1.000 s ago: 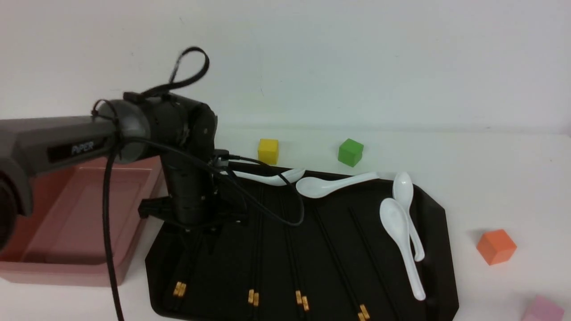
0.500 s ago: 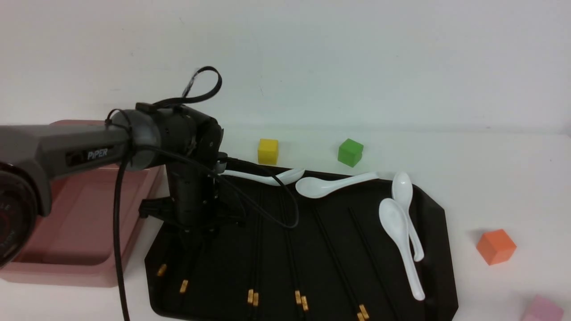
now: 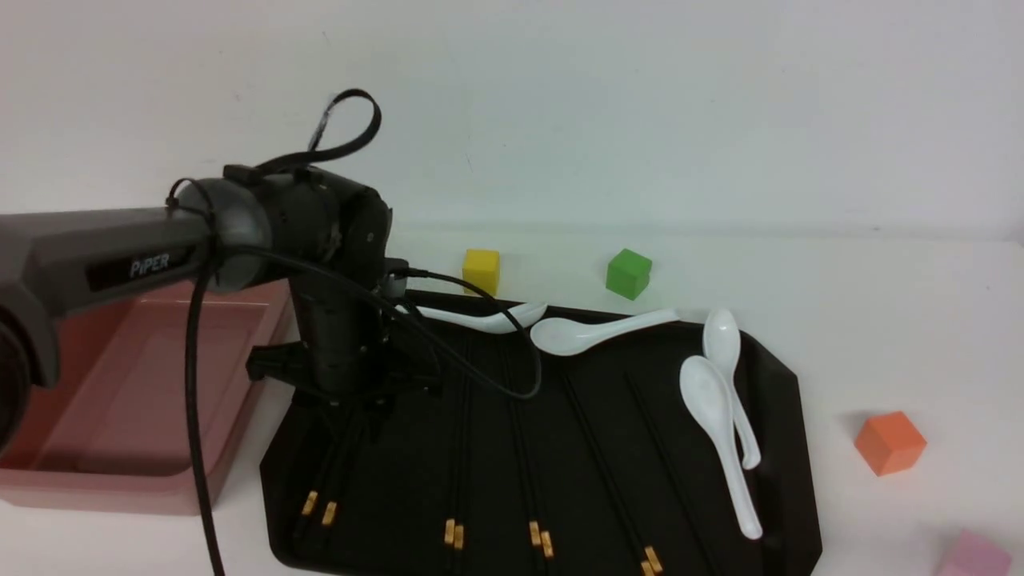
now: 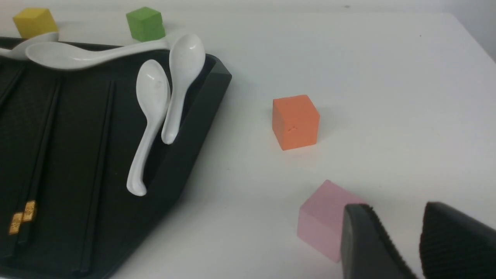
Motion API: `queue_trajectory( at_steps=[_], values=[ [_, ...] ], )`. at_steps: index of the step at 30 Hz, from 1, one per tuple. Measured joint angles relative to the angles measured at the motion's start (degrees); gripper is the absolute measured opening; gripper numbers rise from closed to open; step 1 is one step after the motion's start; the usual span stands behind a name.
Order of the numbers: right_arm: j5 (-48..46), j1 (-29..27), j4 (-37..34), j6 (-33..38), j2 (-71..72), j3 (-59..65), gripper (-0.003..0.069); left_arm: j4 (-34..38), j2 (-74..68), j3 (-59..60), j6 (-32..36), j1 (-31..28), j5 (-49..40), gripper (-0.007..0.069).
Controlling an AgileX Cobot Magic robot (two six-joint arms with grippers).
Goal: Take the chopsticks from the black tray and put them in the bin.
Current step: Use the left arm to grab a pair of chopsticks
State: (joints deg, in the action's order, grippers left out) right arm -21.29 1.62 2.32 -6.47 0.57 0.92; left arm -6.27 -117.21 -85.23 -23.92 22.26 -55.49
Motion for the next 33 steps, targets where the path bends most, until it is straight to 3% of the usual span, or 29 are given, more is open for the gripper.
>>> queue_trajectory(
  at_steps=[10, 20, 28, 33],
  values=[
    [0.00, 0.00, 0.00, 0.00, 0.00, 0.00, 0.0240, -6.31, -2.13, -0.02, -5.99, 0.08, 1.41, 0.0269],
    [0.00, 0.00, 0.00, 0.00, 0.00, 0.00, 0.0240, -6.87, -3.23, -0.40, -6.92, 0.15, 1.39, 0.0266],
    [0.00, 0.00, 0.00, 0.00, 0.00, 0.00, 0.0240, -3.68, -3.23, -0.47, -6.58, 0.15, 1.45, 0.0235],
    [0.00, 0.00, 0.00, 0.00, 0.00, 0.00, 0.0240, 2.21, -3.23, -0.59, -2.56, 0.05, 1.49, 0.0235]
  ],
)
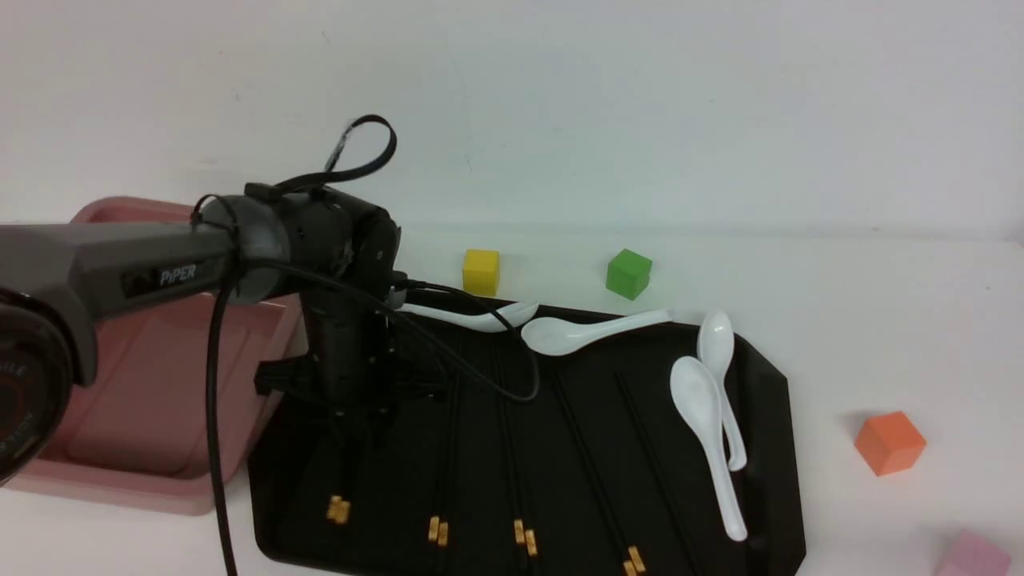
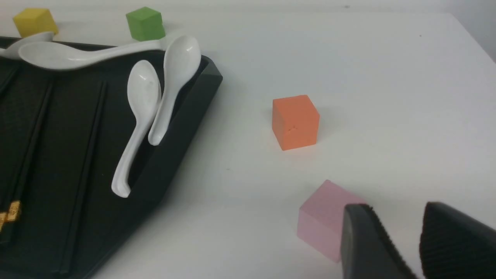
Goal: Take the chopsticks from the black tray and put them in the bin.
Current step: Use the left arm to grab a pair of chopsticks
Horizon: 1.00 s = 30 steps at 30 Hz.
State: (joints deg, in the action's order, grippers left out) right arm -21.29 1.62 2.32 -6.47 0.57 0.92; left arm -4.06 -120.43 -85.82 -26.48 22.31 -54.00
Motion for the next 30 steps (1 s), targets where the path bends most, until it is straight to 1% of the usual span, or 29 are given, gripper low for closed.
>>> queue_trajectory(
  at_steps=[2, 5, 14, 16, 18, 19, 25, 30],
  values=[
    [0.00, 0.00, 0.00, 0.00, 0.00, 0.00, 0.0240, 2.46, 0.00, 0.00, 0.86, -0.03, 0.00, 0.0235],
    [0.00, 0.00, 0.00, 0.00, 0.00, 0.00, 0.0240, 4.06, 0.00, 0.00, 1.27, -0.07, 0.00, 0.0235],
    [0.00, 0.00, 0.00, 0.00, 0.00, 0.00, 0.0240, 4.95, 0.00, 0.00, 1.45, -0.14, 0.00, 0.0230],
    [0.00, 0.00, 0.00, 0.00, 0.00, 0.00, 0.0240, 5.18, 0.00, 0.00, 1.45, -0.14, 0.00, 0.0205],
    [0.00, 0.00, 0.00, 0.00, 0.00, 0.00, 0.0240, 5.50, 0.00, 0.00, 1.45, -0.14, 0.05, 0.0148],
    [0.00, 0.00, 0.00, 0.00, 0.00, 0.00, 0.0240, 5.51, 0.00, 0.00, 1.52, -0.14, 0.12, 0.0107],
    [0.00, 0.00, 0.00, 0.00, 0.00, 0.00, 0.0240, 5.55, 0.20, 0.00, 1.52, -0.14, 0.16, 0.0108],
    [0.00, 0.00, 0.00, 0.00, 0.00, 0.00, 0.0240, 6.76, 3.95, -0.47, 2.34, -0.20, -1.43, 0.0108]
  ],
)
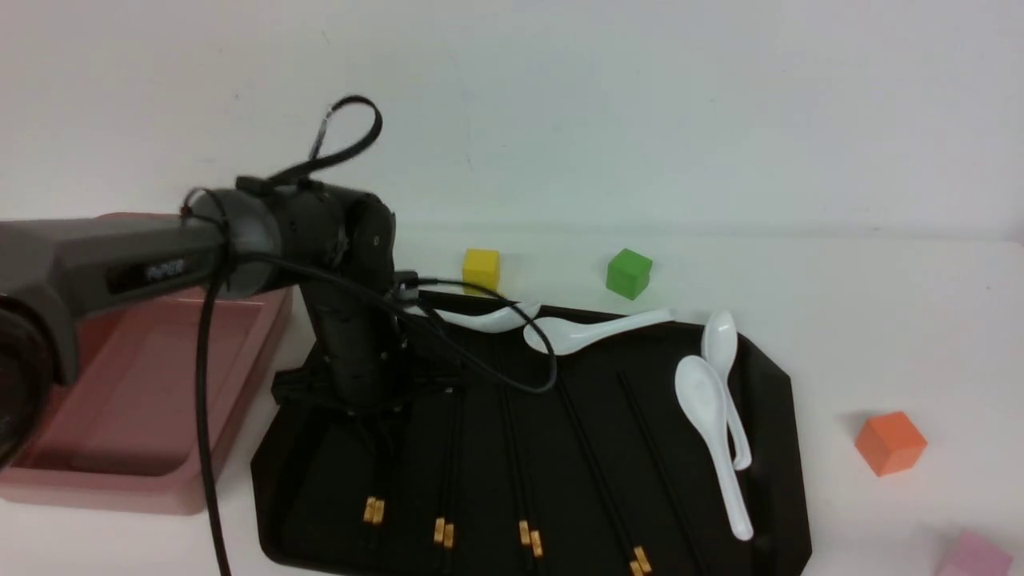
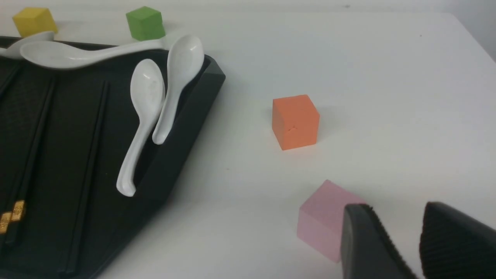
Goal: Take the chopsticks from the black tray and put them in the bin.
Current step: Use the left arm to grab a pair of chopsticks, then use the left arm to put the chopsticks into the lunch box
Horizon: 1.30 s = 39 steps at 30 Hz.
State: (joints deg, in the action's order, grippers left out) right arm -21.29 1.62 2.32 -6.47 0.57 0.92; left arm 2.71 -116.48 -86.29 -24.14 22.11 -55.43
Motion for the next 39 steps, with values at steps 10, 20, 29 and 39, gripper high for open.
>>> queue_trajectory(
  at_steps=[10, 20, 29, 39],
  values=[
    [0.00, 0.00, 0.00, 0.00, 0.00, 0.00, 0.0240, 0.60, 12.70, -8.84, 5.75, -10.20, -10.46, 0.0108],
    [0.00, 0.00, 0.00, 0.00, 0.00, 0.00, 0.0240, 0.16, 13.09, -2.74, 8.09, -29.11, -9.99, 0.0108],
    [0.00, 0.00, 0.00, 0.00, 0.00, 0.00, 0.0240, -1.59, 8.60, 0.88, 10.80, -31.95, 0.76, 0.0108],
    [0.00, 0.00, 0.00, 0.00, 0.00, 0.00, 0.0240, -1.80, 4.09, 1.19, 11.04, -31.95, 1.08, 0.0172]
  ],
)
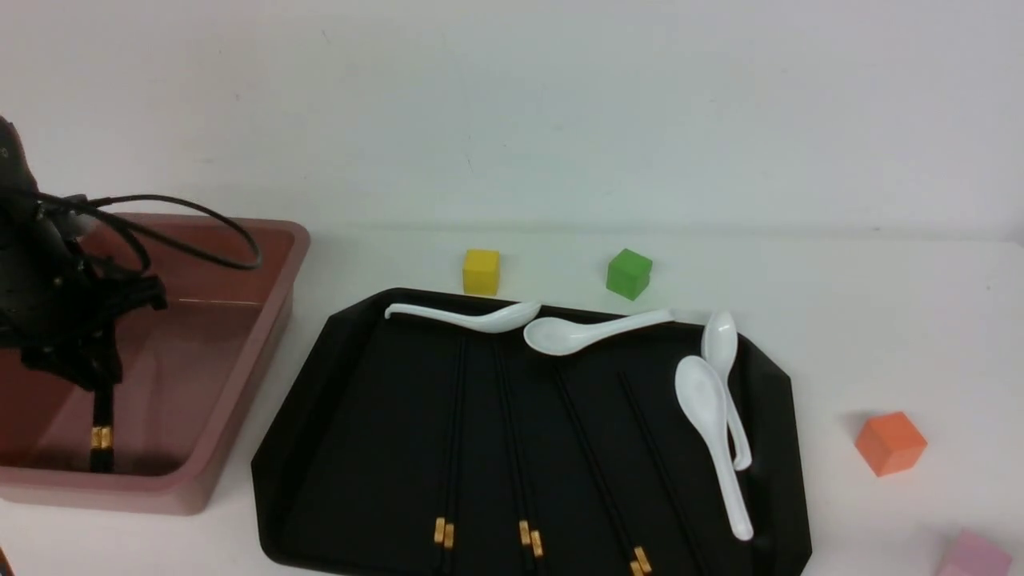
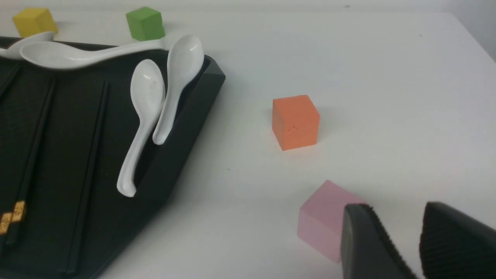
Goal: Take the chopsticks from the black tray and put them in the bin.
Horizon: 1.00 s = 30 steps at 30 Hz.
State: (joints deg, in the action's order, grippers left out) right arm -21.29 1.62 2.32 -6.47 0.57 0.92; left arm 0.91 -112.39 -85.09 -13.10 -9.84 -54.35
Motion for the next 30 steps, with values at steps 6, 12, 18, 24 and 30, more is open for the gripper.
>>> queue_trajectory(
  at_steps=[6, 12, 18, 24, 30],
  values=[
    [0.00, 0.00, 0.00, 0.00, 0.00, 0.00, 0.0240, 1.48, 2.43, 0.00, -0.30, 0.00, -1.03, 0.0238],
    [0.00, 0.00, 0.00, 0.00, 0.00, 0.00, 0.0240, 2.06, 7.49, 0.00, -0.42, 0.00, -4.92, 0.0161],
    [0.00, 0.00, 0.00, 0.00, 0.00, 0.00, 0.0240, 6.37, 14.67, 0.00, 2.66, 0.00, -9.85, -0.0013],
    [0.00, 0.00, 0.00, 0.00, 0.00, 0.00, 0.0240, 12.44, 22.65, 0.89, 6.51, 0.00, -13.01, -0.0013],
    [0.00, 0.00, 0.00, 0.00, 0.00, 0.00, 0.0240, 20.17, 35.51, 9.68, 13.62, 0.00, -8.26, -0.0013]
  ],
)
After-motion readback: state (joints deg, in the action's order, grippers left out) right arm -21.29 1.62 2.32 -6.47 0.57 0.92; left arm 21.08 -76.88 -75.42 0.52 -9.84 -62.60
